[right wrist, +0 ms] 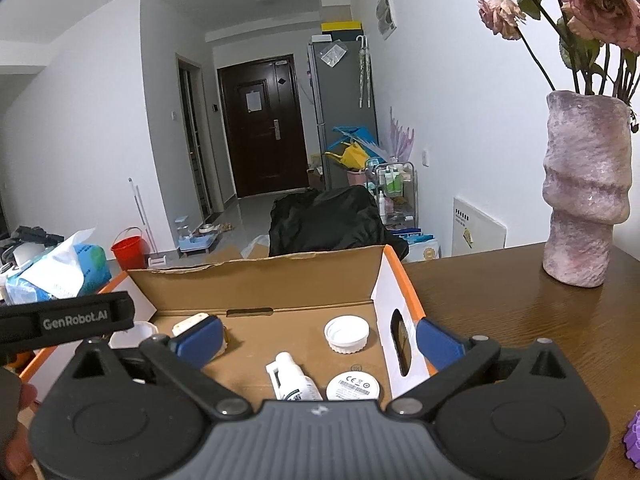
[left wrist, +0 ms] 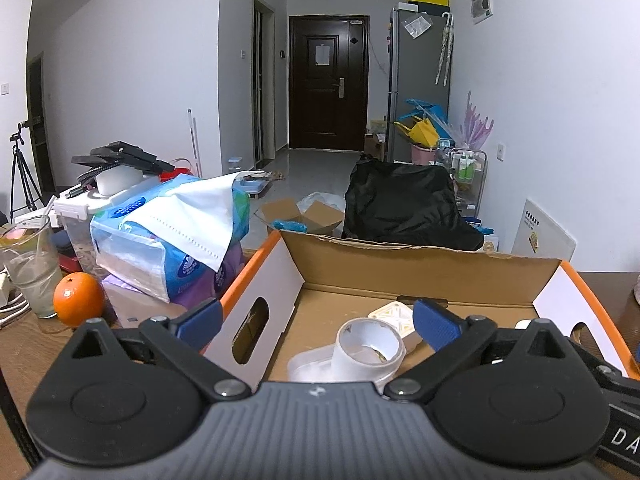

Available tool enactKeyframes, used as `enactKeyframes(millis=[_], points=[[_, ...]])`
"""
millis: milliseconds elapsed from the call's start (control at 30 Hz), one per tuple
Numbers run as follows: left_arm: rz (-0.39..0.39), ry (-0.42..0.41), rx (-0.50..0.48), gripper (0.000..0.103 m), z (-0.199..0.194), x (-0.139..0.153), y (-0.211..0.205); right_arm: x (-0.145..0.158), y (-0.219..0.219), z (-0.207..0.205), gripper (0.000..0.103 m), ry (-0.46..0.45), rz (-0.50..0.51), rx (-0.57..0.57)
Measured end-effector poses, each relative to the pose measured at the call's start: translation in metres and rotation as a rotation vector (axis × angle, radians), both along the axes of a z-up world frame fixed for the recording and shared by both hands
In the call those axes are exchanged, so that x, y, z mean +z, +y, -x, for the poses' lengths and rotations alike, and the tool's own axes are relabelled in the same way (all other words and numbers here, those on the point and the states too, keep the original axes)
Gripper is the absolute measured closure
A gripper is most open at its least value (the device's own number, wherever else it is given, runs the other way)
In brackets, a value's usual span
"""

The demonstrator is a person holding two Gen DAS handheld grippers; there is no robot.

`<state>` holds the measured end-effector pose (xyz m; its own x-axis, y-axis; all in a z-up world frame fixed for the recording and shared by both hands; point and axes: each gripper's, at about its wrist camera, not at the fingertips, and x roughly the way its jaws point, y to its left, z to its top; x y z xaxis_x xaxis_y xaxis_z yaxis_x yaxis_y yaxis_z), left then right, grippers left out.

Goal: Organize rigid objects
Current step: 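Open both tools to drop the tape roll and white disc into the box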

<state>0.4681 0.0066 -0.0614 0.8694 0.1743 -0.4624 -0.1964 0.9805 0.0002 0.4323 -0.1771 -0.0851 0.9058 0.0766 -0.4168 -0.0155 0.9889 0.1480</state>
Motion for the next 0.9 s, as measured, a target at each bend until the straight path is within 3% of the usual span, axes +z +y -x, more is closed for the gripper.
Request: enactKeyframes(millis=[900], points=[[-0.023, -0.056, -0.036, 0.0, 0.054, 0.017, -0.011, 0.016, -0.031, 0.051, 0.0, -0.055, 0.013, -0.043]])
